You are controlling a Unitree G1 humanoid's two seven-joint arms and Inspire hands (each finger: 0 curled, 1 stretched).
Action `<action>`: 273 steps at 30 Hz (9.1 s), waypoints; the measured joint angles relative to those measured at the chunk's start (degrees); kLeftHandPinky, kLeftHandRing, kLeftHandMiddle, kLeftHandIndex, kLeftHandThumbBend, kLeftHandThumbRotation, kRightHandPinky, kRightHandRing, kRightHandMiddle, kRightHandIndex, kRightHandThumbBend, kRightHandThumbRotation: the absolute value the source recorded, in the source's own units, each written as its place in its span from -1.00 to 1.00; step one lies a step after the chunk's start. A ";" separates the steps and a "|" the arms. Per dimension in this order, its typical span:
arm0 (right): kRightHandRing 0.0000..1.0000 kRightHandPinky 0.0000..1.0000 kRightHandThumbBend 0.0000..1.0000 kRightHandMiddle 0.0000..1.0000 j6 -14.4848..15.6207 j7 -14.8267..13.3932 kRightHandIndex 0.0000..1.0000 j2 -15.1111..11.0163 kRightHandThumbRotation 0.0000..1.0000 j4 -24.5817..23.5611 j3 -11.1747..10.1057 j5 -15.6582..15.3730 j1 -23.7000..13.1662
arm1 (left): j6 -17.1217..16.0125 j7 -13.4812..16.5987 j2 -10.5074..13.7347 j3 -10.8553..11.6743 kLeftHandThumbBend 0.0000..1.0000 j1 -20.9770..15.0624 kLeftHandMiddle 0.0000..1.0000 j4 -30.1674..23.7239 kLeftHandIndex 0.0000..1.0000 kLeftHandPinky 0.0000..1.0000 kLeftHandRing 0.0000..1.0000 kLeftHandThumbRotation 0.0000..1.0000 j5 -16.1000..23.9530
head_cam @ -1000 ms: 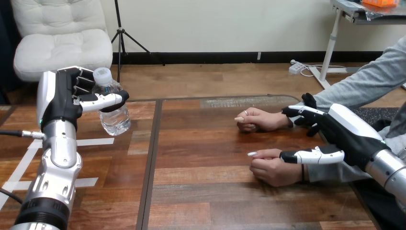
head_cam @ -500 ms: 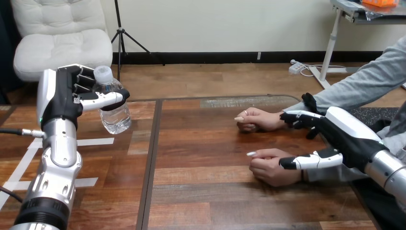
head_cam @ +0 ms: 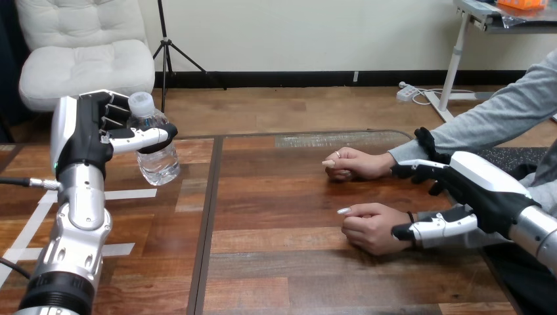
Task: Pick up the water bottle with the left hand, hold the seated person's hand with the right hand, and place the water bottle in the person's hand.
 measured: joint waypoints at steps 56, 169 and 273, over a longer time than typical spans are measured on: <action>0.60 0.42 1.00 0.62 0.91 -0.86 0.60 -5.19 -0.37 5.63 9.61 -11.17 -7.31 | 1.14 -0.71 0.04 0.85 0.50 1.27 -0.12 -1.83 -0.08 -0.35 -0.24 -1.00 0.62; -0.37 -0.51 0.75 -0.26 14.31 -26.85 -0.25 5.84 -0.84 17.94 20.51 -17.80 -13.73 | 1.06 -3.04 0.29 2.97 0.48 4.76 -0.12 -7.40 -0.07 -0.33 -0.22 -1.00 0.35; -0.71 -0.80 0.41 -0.59 11.47 -25.47 -0.55 5.19 -1.00 18.65 19.56 -12.55 -13.72 | 3.03 -3.58 0.36 3.37 0.47 5.21 -0.11 -9.18 -0.05 -0.32 -0.21 -1.00 0.13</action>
